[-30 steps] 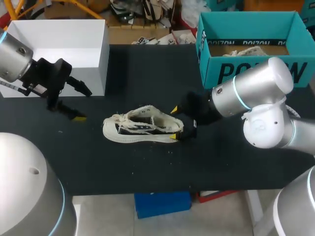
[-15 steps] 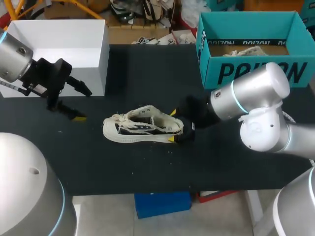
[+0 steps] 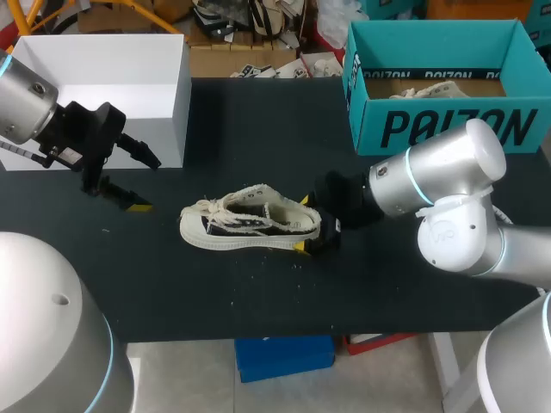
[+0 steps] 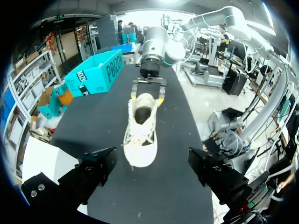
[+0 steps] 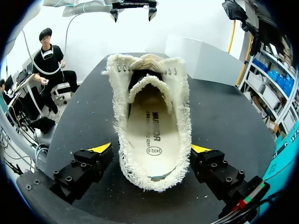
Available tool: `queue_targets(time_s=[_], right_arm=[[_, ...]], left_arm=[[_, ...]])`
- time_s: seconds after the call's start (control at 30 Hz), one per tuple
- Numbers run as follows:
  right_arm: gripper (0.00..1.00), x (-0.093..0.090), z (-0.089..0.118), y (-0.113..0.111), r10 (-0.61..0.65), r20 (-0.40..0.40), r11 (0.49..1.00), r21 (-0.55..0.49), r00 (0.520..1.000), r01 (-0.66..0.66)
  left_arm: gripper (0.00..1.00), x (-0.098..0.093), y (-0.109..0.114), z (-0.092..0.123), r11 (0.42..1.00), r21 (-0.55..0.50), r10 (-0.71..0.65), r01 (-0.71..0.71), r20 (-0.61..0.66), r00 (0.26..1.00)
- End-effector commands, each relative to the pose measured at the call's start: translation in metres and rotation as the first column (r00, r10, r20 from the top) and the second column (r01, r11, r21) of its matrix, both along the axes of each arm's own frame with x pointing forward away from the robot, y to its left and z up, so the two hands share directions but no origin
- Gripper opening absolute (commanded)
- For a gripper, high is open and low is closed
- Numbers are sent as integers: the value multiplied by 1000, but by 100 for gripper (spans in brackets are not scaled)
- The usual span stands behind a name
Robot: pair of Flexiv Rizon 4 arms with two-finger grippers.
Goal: Take the shoe out of the shoebox, open the shoe tongue, remove and reinsert the insole, then place the shoe into the shoebox
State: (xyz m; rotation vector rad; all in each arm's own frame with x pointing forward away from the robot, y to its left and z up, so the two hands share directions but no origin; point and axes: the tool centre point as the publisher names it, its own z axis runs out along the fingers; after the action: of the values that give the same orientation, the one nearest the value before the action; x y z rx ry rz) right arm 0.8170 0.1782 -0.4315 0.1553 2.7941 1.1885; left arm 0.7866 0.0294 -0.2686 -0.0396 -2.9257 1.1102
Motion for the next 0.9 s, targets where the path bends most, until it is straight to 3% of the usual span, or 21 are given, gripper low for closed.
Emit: queue_targets(time_s=[0.03, 0.2, 0.23, 0.27, 0.57, 0.9], right_arm=[[100, 2, -4, 1, -3, 1, 1000, 5, 1000, 3], [100, 4, -5, -2, 4, -2, 1000, 10, 1000, -4], [35, 4, -5, -1, 0, 0, 1000, 10, 1000, 0], [0, 5, -6, -1, 5, 5, 1000, 18, 1000, -5], [0, 5, -6, -1, 5, 5, 1000, 18, 1000, -5], [0, 5, -6, -1, 5, 5, 1000, 18, 1000, -5]], left_arm=[[100, 0, 0, -2, 1000, 0, 0, 0, 3, 1000], [100, 0, 0, -2, 1000, 0, 0, 0, 3, 1000], [100, 0, 0, -2, 1000, 0, 0, 0, 3, 1000], [100, 0, 0, -2, 1000, 0, 0, 0, 3, 1000], [100, 0, 0, -2, 1000, 0, 0, 0, 3, 1000], [100, -18, -39, 6, 953, 212, 230, -217, -36, 973]])
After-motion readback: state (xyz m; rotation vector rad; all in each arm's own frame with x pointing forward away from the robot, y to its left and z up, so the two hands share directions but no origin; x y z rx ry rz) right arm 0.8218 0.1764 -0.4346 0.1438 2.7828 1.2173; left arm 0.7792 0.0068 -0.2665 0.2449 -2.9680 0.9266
